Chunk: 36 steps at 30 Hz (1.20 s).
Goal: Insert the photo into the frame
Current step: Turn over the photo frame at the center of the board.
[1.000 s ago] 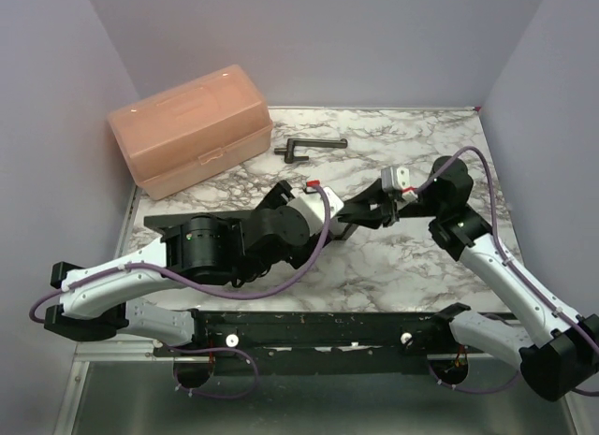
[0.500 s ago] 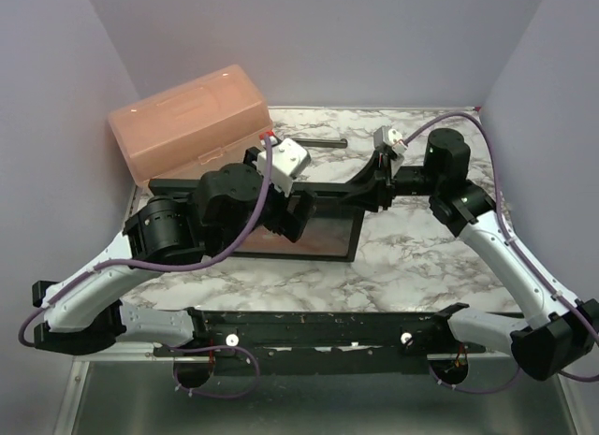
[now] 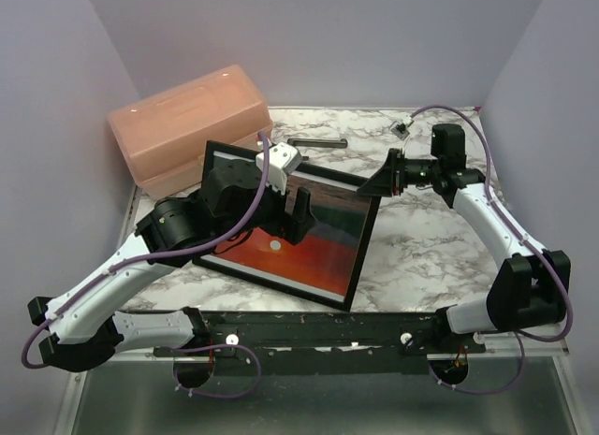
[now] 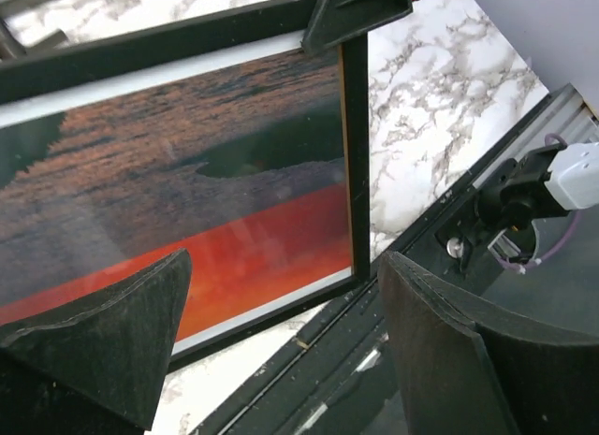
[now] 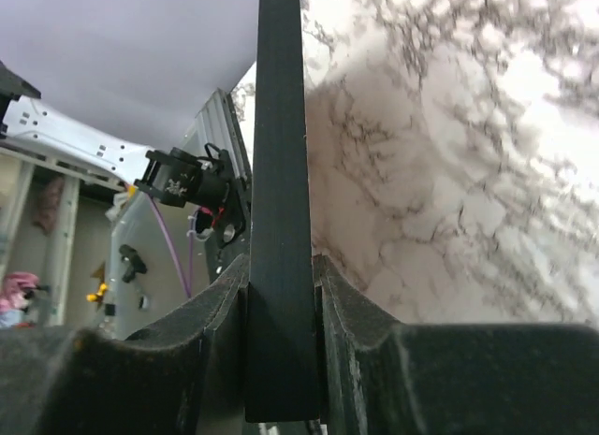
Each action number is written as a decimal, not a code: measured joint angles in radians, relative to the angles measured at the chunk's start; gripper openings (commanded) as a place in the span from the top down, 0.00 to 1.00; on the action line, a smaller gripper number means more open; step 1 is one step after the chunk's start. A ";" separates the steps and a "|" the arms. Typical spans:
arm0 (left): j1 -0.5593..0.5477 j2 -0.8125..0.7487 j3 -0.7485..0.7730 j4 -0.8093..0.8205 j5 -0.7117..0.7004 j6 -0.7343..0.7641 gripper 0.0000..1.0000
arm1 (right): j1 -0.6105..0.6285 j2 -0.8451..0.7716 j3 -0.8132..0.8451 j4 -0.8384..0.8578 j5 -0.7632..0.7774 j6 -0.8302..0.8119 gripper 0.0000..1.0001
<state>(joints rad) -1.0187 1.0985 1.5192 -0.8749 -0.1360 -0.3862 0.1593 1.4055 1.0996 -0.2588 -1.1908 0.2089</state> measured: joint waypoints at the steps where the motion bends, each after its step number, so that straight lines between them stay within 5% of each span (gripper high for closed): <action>1: 0.006 0.000 -0.016 0.003 0.013 -0.009 0.17 | -0.004 0.000 -0.006 -0.003 0.002 0.003 0.99; 13: 0.066 -0.024 -0.261 0.109 0.164 -0.147 0.17 | -0.063 0.120 -0.125 -0.032 0.210 0.124 0.80; 23: 0.171 -0.137 -0.557 0.192 0.238 -0.306 0.18 | -0.077 0.163 -0.203 0.014 0.422 0.150 0.42; 30: 0.188 -0.178 -0.677 0.209 0.250 -0.390 0.18 | -0.087 0.228 -0.244 0.034 0.622 0.101 0.30; 36: 0.195 -0.199 -0.735 0.220 0.251 -0.430 0.18 | -0.089 0.230 -0.246 0.064 0.717 0.078 0.10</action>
<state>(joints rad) -0.8238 0.8993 0.7845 -0.6544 0.1154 -0.8162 0.0704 1.6360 0.8532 -0.1947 -0.4736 0.2871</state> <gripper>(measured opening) 0.826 0.849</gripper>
